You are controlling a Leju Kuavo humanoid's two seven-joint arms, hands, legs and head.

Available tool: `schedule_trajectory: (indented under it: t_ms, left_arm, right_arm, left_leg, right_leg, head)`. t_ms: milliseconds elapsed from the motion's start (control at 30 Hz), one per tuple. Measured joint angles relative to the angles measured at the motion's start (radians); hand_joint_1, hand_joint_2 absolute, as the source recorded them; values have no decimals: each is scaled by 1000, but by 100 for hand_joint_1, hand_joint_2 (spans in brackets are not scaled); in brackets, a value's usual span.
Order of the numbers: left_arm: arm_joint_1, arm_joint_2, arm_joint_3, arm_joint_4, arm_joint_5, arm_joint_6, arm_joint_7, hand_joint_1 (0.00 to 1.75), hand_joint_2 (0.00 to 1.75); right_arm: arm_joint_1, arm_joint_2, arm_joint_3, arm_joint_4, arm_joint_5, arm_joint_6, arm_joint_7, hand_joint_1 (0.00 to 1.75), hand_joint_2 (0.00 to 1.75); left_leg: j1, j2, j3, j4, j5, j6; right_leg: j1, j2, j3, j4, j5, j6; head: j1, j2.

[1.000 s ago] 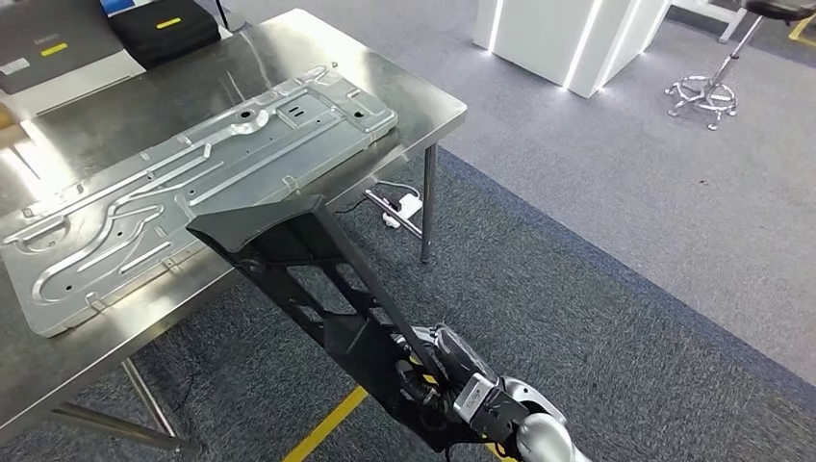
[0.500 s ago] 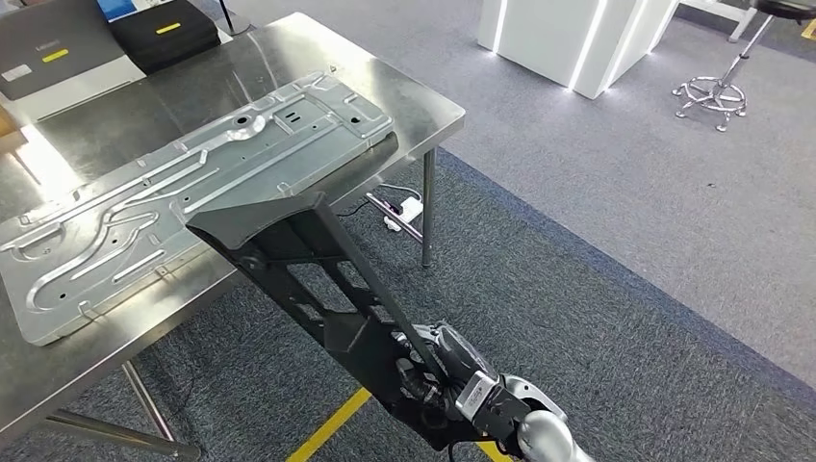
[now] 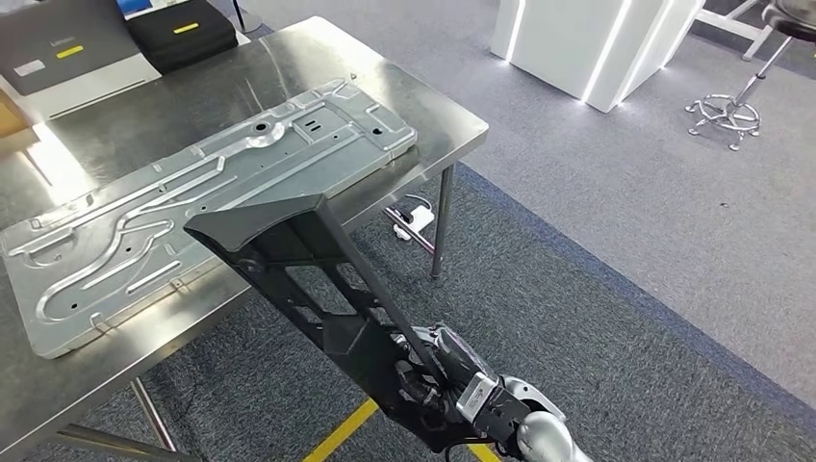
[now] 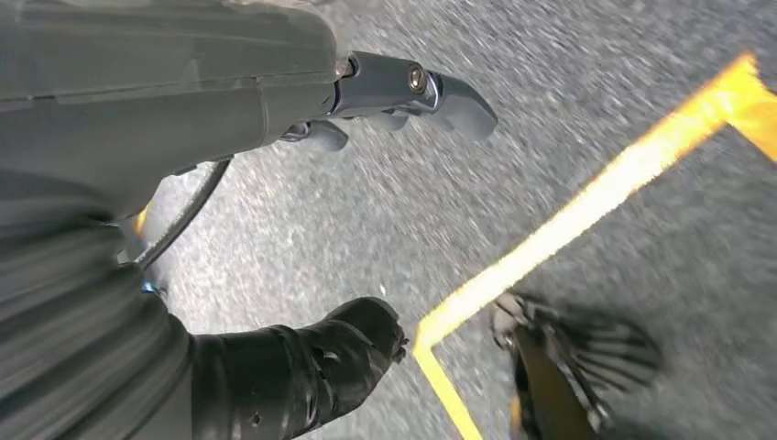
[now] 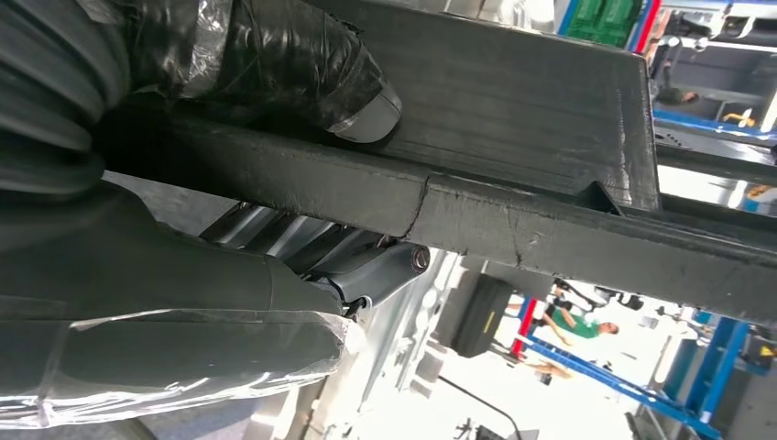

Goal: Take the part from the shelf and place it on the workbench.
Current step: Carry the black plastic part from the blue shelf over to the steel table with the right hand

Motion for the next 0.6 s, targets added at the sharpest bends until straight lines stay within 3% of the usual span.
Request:
schedule_trajectory:
  t_ms: [67,167,200,300,367,400,433,500,533,567,600]
  left_arm:
    - [-1,-2,0,0,0,0,0,0,175]
    - [-2,-2,1,0,0,0,-1,0,175]
    - [-3,-2,1,0,0,0,-1,0,175]
    - [-5,-3,1,0,0,0,-2,0,175]
    - [0,-2,1,0,0,0,-2,0,175]
    - [3,-2,1,0,0,0,-2,0,175]
    - [4,-2,1,0,0,0,-2,0,175]
    - [6,-2,1,0,0,0,-2,0,175]
    - [6,-2,1,0,0,0,-2,0,175]
    - [5,-2,1,0,0,0,-2,0,175]
    - [5,-2,1,0,0,0,-2,0,175]
  right_arm:
    - [-1,0,0,0,0,1,0,169,175]
    - [-1,0,0,-2,0,1,0,169,175]
    - [-2,1,0,-2,0,1,0,169,175]
    - [-4,1,0,-3,-1,2,0,169,175]
    - [-3,1,0,-2,0,2,0,169,175]
    - [-2,1,0,-2,0,2,0,169,175]
    - [-2,1,0,-2,0,2,0,169,175]
    - [-2,1,0,-2,0,2,0,169,175]
    - [-3,1,0,-1,0,3,0,169,175]
    - [-4,1,0,-1,0,3,0,169,175]
    - [-5,1,0,-1,0,3,0,169,175]
  left_leg:
    - [-1,-2,7,0,-10,-12]
    - [0,-1,18,13,-14,-28]
    - [2,1,5,41,-18,-32]
    - [9,4,-104,214,-66,-46]
    - [14,5,-164,273,-102,-55]
    - [16,6,-173,256,-94,-57]
    - [18,6,-169,208,-63,-58]
    - [18,9,-146,85,37,-54]
    - [15,11,-135,44,71,-49]
    - [12,11,-129,24,88,-40]
    - [8,12,-126,22,83,-31]
  right_leg:
    - [7,3,21,-58,20,-13]
    - [3,5,44,-74,16,-29]
    - [0,4,55,-79,13,-34]
    - [-1,1,84,-87,-5,-41]
    - [-1,1,107,-87,-24,-41]
    - [-1,3,121,-87,-35,-40]
    - [-1,3,137,-87,-46,-37]
    - [-1,3,163,-85,-71,-29]
    - [0,3,172,-84,-83,-23]
    - [-1,3,179,-80,-92,-16]
    - [-1,4,186,-76,-97,-9]
  head:
    - [1,0]
    - [1,0]
    - [0,0]
    - [-2,0]
    - [-2,0]
    - [-2,0]
    - [-2,0]
    - [-2,0]
    - [-1,0]
    - [-1,0]
    - [-1,0]
